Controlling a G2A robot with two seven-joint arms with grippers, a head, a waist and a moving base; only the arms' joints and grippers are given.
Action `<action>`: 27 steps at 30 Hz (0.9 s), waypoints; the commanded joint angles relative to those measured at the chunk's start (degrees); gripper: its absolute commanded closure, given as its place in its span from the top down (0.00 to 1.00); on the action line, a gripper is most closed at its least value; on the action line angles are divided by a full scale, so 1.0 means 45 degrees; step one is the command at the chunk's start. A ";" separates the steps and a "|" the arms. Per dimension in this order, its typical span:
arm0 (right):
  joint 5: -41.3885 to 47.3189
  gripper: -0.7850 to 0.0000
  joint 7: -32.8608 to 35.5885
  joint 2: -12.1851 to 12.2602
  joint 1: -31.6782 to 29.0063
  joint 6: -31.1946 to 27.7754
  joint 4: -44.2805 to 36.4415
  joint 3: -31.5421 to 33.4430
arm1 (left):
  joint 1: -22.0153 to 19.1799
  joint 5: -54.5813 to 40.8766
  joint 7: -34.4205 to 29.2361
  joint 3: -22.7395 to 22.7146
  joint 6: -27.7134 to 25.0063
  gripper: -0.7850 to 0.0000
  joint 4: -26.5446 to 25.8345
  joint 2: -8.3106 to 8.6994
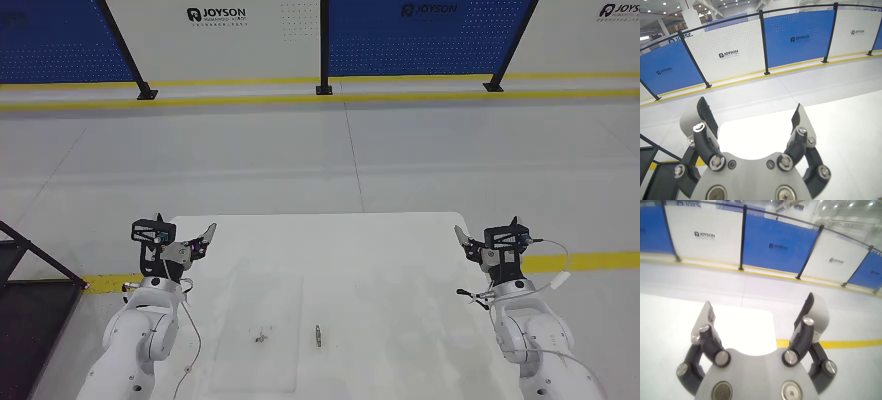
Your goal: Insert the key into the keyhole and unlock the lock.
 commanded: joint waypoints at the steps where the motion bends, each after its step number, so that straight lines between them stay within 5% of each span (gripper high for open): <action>1: 0.0000 1.00 0.0000 0.0000 0.0000 0.0000 0.0000 0.0000 | 0.0000 0.0000 0.0000 0.0000 0.0000 1.00 0.0000 0.0000; 8: 0.0000 1.00 0.0000 0.0000 0.0000 0.0000 0.0000 0.0000 | 0.0232 0.0154 -0.0116 0.0017 -0.0307 1.00 -0.0269 0.0012; 15: 0.0000 1.00 0.0000 0.0000 0.0000 0.0000 0.0000 0.0000 | 0.2667 -0.0132 -0.0981 -0.0727 -0.2679 1.00 -0.2380 0.0153; 22: 0.0000 1.00 0.0000 0.0000 0.0000 0.0000 0.0000 0.0000 | 0.4922 -0.0452 -0.3557 -0.0766 -0.4838 1.00 -0.3937 0.0269; 27: 0.0000 1.00 0.0000 0.0000 0.0000 0.0000 0.0000 0.0000 | 0.5017 -0.0063 -0.5173 0.0116 -0.5063 1.00 -0.3859 0.0284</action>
